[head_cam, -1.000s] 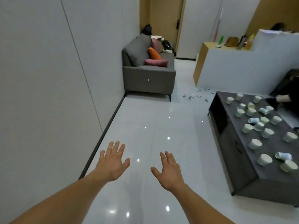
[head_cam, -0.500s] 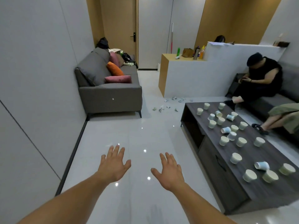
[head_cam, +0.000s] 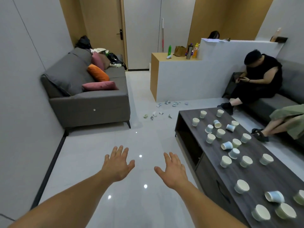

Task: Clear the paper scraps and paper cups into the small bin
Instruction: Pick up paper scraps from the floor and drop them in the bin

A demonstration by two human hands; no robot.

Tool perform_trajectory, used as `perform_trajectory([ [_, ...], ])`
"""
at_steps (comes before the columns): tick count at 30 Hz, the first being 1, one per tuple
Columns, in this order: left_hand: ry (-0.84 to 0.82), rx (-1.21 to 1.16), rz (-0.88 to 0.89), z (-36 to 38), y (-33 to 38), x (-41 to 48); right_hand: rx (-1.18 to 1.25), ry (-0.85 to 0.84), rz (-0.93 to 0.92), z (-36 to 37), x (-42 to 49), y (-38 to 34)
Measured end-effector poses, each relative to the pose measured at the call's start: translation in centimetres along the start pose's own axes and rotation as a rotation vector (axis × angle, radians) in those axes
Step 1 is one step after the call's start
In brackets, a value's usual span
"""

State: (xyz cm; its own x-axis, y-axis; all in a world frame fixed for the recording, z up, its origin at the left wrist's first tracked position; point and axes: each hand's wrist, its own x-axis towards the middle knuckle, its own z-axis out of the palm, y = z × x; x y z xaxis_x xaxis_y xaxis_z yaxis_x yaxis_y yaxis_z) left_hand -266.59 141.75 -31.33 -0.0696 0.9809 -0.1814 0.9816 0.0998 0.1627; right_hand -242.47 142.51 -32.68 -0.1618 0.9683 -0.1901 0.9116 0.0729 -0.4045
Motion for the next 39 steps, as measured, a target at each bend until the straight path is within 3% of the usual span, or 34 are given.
perform_trajectory([
  [8, -0.005, -0.088, -0.053, -1.6, 6.6, 13.6, -0.004, -0.004, -0.007, -6.4, 13.7, 4.7],
  [17, -0.044, -0.146, -0.068, -1.7, 7.0, 33.2, -0.052, -0.039, 0.014, -8.3, 32.4, 6.2],
  [24, 0.001, -0.134, -0.014, -6.6, 6.5, 49.8, -0.077, -0.007, 0.037, -12.3, 47.9, 5.3],
  [39, -0.059, -0.104, -0.097, -10.6, 10.7, 80.3, -0.082, -0.106, -0.085, -18.4, 81.2, 8.9],
])
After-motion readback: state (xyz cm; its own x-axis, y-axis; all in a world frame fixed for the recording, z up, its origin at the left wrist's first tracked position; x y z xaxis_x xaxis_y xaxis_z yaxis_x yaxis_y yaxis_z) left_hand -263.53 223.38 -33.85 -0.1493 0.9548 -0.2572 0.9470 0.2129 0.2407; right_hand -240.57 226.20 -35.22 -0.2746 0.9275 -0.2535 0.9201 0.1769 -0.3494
